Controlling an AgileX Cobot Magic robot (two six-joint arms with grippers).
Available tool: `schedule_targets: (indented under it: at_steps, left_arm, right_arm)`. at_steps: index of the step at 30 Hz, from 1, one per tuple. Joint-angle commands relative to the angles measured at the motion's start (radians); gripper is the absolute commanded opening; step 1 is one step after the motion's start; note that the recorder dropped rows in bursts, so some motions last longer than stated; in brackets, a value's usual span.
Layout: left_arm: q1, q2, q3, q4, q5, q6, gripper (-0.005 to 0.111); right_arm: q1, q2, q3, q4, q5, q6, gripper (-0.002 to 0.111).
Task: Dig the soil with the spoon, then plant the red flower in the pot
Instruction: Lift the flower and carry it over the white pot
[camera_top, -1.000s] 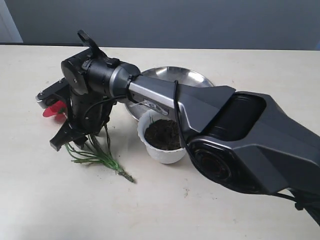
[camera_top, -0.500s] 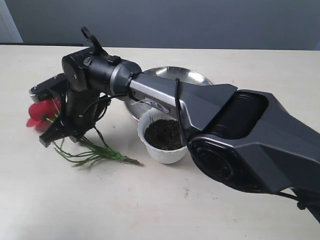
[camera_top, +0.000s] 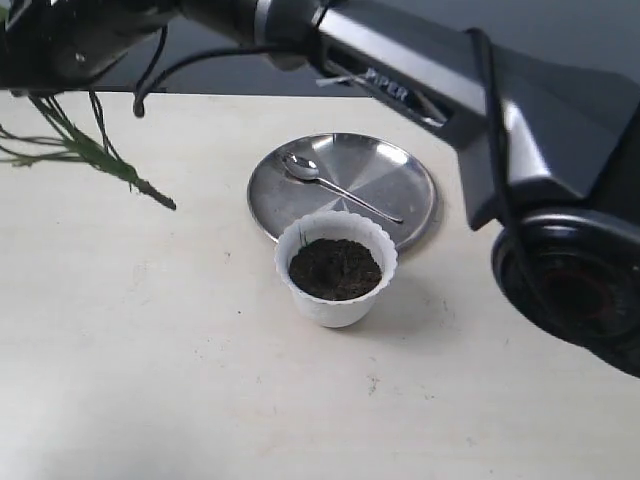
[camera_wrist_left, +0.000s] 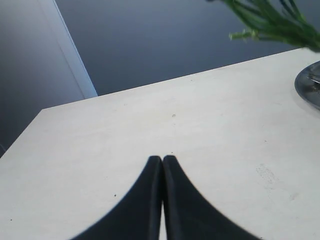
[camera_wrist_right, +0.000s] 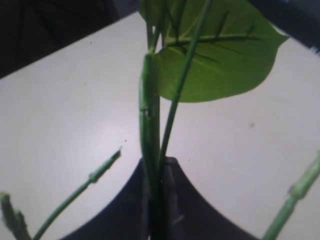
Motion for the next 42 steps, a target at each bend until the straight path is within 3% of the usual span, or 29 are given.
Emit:
schedule_targets:
  at_steps: [1, 12, 23, 30, 32, 34, 35, 36, 37, 38, 39, 40, 42]
  left_arm:
    - [0.001, -0.004, 0.000, -0.005, -0.011, -0.003, 0.000]
    - [0.001, -0.004, 0.000, -0.005, -0.011, -0.003, 0.000]
    - [0.001, -0.004, 0.000, -0.005, -0.011, -0.003, 0.000]
    - [0.001, -0.004, 0.000, -0.005, -0.011, -0.003, 0.000]
    - [0.001, -0.004, 0.000, -0.005, -0.011, -0.003, 0.000]
    - [0.001, -0.004, 0.000, -0.005, -0.011, -0.003, 0.000]
    - [0.001, -0.004, 0.000, -0.005, -0.011, -0.003, 0.000]
    - [0.001, -0.004, 0.000, -0.005, -0.011, -0.003, 0.000]
    - [0.001, -0.004, 0.000, -0.005, -0.011, -0.003, 0.000]
    - [0.001, -0.004, 0.000, -0.005, -0.011, -0.003, 0.000]
    - [0.001, -0.004, 0.000, -0.005, -0.011, -0.003, 0.000]
    - [0.001, -0.004, 0.000, -0.005, -0.011, -0.003, 0.000]
    - [0.001, -0.004, 0.000, -0.005, -0.011, -0.003, 0.000]
  right_arm:
    - [-0.004, -0.092, -0.003, -0.054, -0.026, 0.006, 0.000]
    - [-0.010, -0.272, -0.003, -0.284, 0.224, 0.109, -0.001]
    - [-0.010, -0.540, 0.004, -0.337, 0.435, 0.099, -0.001]
    - [-0.010, -0.829, 0.305, -0.527, 0.411, 0.185, -0.001]
    - [-0.010, -0.940, 0.468, -0.590, 0.335, 0.245, -0.001]
    - [-0.010, -1.113, 0.765, -0.623, 0.077, 0.325, -0.001]
    - [-0.010, -1.225, 0.981, -0.662, -0.183, 0.391, -0.001]
    - [-0.010, -1.280, 1.102, -0.700, -0.314, 0.440, -0.001]
    - [-0.015, -1.370, 1.326, -0.832, -0.538, 0.604, -0.001]
    - [-0.028, -1.400, 1.421, -0.897, -0.603, 0.686, -0.001]
    - [-0.084, -1.429, 1.574, -1.024, -0.726, 0.867, -0.001]
    - [-0.116, -1.430, 1.621, -1.041, -0.770, 0.918, -0.001]
    - [-0.310, -1.420, 1.759, -0.928, -1.010, 0.893, -0.001]
